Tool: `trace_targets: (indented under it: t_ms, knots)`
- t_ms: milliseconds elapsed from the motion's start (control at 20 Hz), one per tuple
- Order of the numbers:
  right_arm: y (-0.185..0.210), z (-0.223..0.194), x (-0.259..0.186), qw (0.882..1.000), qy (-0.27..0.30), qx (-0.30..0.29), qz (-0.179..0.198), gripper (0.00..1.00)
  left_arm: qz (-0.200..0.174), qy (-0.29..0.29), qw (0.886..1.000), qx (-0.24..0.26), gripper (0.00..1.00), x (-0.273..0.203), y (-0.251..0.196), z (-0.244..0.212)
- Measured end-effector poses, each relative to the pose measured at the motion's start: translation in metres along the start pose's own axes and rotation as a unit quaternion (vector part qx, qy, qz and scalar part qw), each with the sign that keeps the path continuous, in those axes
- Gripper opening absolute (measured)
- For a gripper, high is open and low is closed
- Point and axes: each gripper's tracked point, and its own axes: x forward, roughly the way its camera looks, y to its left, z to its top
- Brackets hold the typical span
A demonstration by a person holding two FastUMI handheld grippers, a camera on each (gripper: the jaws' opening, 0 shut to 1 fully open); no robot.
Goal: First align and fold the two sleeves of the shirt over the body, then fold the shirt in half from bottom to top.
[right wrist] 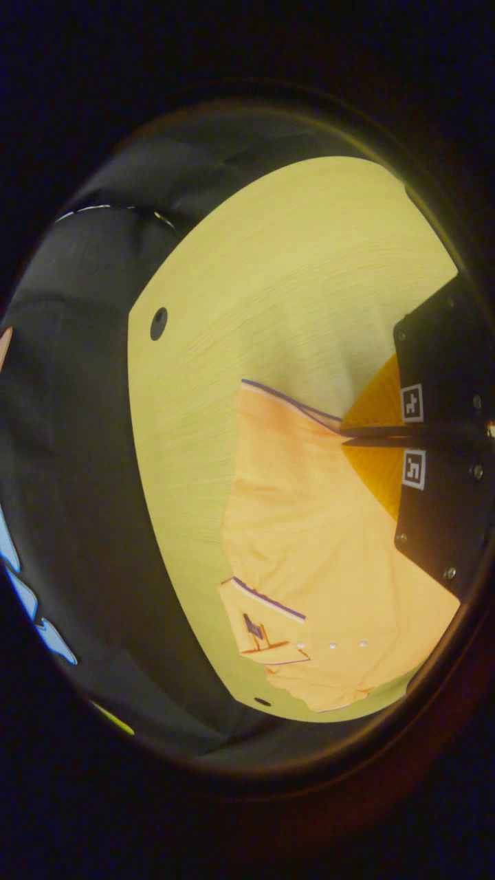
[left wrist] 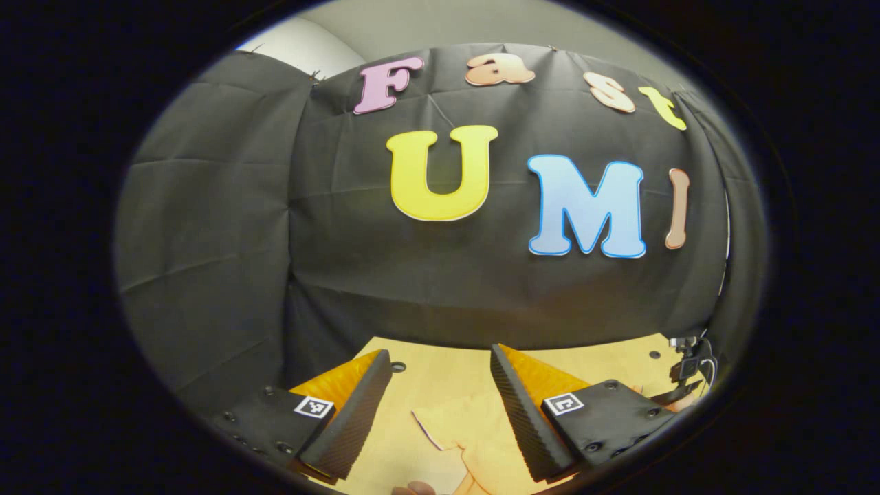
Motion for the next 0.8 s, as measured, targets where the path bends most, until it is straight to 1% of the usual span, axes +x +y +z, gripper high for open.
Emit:
trace_targets:
  t_ms: [100, 200, 250, 300, 350, 450, 650, 800]
  knots:
    - [0.013, 0.013, -0.006, 1.000, -0.018, -0.010, 0.009, 0.00, 0.000, 0.000, 1.000, 0.000, 0.94, 0.001, 0.000, 0.000]
    - [0.032, 0.027, -0.014, 0.999, -0.035, -0.029, 0.025, 0.00, 0.000, 0.000, 1.000, -0.001, 0.94, 0.000, 0.000, 0.000]
    - [0.045, 0.035, -0.017, 0.998, -0.043, -0.039, 0.036, 0.00, 0.000, -0.001, 1.000, -0.001, 0.94, 0.001, -0.001, 0.000]
    - [0.060, 0.040, -0.021, 0.996, -0.051, -0.050, 0.049, 0.03, 0.000, -0.001, 1.000, -0.001, 0.94, -0.001, -0.001, 0.001]
    - [0.076, 0.044, -0.025, 0.994, -0.058, -0.064, 0.063, 0.00, 0.001, -0.001, 1.000, -0.001, 0.94, -0.002, 0.000, 0.000]
    - [0.111, 0.045, -0.032, 0.989, -0.063, -0.096, 0.092, 0.00, 0.004, 0.000, 1.000, -0.001, 0.94, -0.003, 0.004, -0.001]
    - [0.176, 0.020, -0.039, 0.971, -0.052, -0.186, 0.139, 0.00, 0.015, 0.001, 1.000, 0.000, 0.94, -0.007, 0.016, -0.004]
    - [0.208, -0.011, -0.039, 0.959, -0.030, -0.233, 0.161, 0.00, 0.023, 0.000, 1.000, 0.001, 0.94, -0.008, 0.025, -0.003]
